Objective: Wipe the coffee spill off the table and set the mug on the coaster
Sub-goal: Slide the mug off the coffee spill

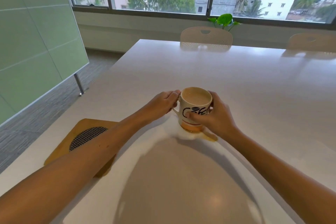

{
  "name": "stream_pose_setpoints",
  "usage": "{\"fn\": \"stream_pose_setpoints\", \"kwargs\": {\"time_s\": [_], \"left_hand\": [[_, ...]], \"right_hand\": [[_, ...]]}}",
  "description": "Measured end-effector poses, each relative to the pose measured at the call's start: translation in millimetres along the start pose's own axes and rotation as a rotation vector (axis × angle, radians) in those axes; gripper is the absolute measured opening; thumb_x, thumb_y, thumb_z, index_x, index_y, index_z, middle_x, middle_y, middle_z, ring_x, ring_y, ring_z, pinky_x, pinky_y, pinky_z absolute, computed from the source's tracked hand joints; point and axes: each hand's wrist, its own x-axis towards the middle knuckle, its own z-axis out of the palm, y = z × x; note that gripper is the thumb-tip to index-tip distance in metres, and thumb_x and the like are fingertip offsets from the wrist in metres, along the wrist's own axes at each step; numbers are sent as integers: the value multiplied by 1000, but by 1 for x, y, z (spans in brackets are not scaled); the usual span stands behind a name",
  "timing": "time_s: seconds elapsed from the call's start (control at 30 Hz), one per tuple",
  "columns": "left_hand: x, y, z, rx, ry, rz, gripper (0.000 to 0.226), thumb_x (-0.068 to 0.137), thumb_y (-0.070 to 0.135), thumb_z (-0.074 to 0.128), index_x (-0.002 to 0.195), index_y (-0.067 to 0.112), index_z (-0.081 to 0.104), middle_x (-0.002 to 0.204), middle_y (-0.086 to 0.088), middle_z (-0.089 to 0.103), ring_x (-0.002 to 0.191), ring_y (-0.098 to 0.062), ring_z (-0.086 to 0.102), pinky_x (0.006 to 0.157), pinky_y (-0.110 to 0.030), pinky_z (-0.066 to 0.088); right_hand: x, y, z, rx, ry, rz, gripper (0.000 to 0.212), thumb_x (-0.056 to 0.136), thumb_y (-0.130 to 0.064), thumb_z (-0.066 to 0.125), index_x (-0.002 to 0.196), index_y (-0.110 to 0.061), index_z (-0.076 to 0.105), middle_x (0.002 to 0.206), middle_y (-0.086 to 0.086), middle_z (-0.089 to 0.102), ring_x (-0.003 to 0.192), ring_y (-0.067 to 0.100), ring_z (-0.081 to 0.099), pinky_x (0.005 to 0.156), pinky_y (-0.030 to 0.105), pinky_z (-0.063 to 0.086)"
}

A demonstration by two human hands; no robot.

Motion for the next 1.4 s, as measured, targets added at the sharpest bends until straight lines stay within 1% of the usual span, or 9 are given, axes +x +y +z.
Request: {"fn": "stream_pose_setpoints", "kwargs": {"time_s": [0.13, 0.23, 0.33, 0.43, 0.7, 0.93, 1.07, 1.2, 1.4], "left_hand": [[11, 14, -20, -19, 34, 19, 41, 101, 36, 31, 67, 19, 46, 61, 3, 44, 46, -5, 36, 47, -20, 31], [20, 24, -39, -13, 35, 46, 40, 102, 36, 30, 68, 19, 45, 61, 2, 43, 47, -4, 36, 46, -15, 32], [30, 26, -59, -20, 53, 42, 40, 102, 36, 30, 68, 19, 44, 62, 2, 43, 48, -4, 35, 45, -15, 31], [39, 21, -74, -23, 75, 23, 40, 101, 36, 30, 67, 19, 44, 62, 1, 44, 48, -5, 35, 44, -15, 31], [56, -7, -92, -38, 101, -42, 39, 102, 33, 30, 70, 15, 45, 65, -3, 44, 52, -12, 35, 50, -24, 29], [66, -28, -91, -13, 100, -71, 40, 101, 33, 30, 71, 15, 48, 67, -2, 48, 50, -12, 40, 48, -24, 33], [70, -39, -90, -19, 93, -91, 40, 101, 34, 30, 71, 15, 49, 66, -1, 49, 50, -12, 43, 50, -25, 37], [70, -46, -88, -36, 78, -97, 40, 101, 35, 30, 71, 16, 50, 67, -1, 49, 52, -12, 45, 53, -26, 40], [72, -48, -87, -46, 82, -104, 40, 101, 34, 30, 70, 17, 49, 68, -2, 50, 53, -12, 47, 53, -24, 43]], "right_hand": [[21, -16, -3, 3, 8, -16, 74, 51, -47, 83, 114, -33, 47, 96, -24, 58, 87, -13, 57, 62, 3, 45], [41, -30, 0, -26, 11, -48, 77, 51, -50, 82, 117, -28, 48, 96, -24, 57, 87, -8, 57, 60, 3, 45], [62, -38, 10, -22, 15, -64, 74, 52, -50, 81, 115, -28, 48, 93, -26, 56, 84, -11, 57, 58, 0, 43], [80, -41, 23, -28, 4, -70, 72, 58, -46, 82, 117, -25, 49, 96, -20, 58, 84, -7, 57, 60, 7, 44], [110, -26, 60, -33, -51, -13, 72, 60, -42, 83, 119, -19, 49, 100, -9, 60, 89, 7, 58, 66, 14, 44], [115, -12, 75, -66, -61, 40, 70, 58, -45, 83, 115, -26, 48, 89, -24, 54, 81, -5, 55, 60, 9, 40], [116, -5, 79, -91, -62, 64, 76, 56, -47, 83, 119, -23, 47, 93, -20, 55, 82, 0, 55, 63, 11, 42], [114, -2, 80, -99, -71, 69, 76, 57, -46, 83, 120, -23, 47, 91, -25, 51, 81, -5, 54, 56, 5, 42], [112, 1, 82, -84, -71, 81, 76, 58, -44, 83, 120, -22, 46, 95, -18, 54, 83, -1, 54, 65, 11, 43]]}}
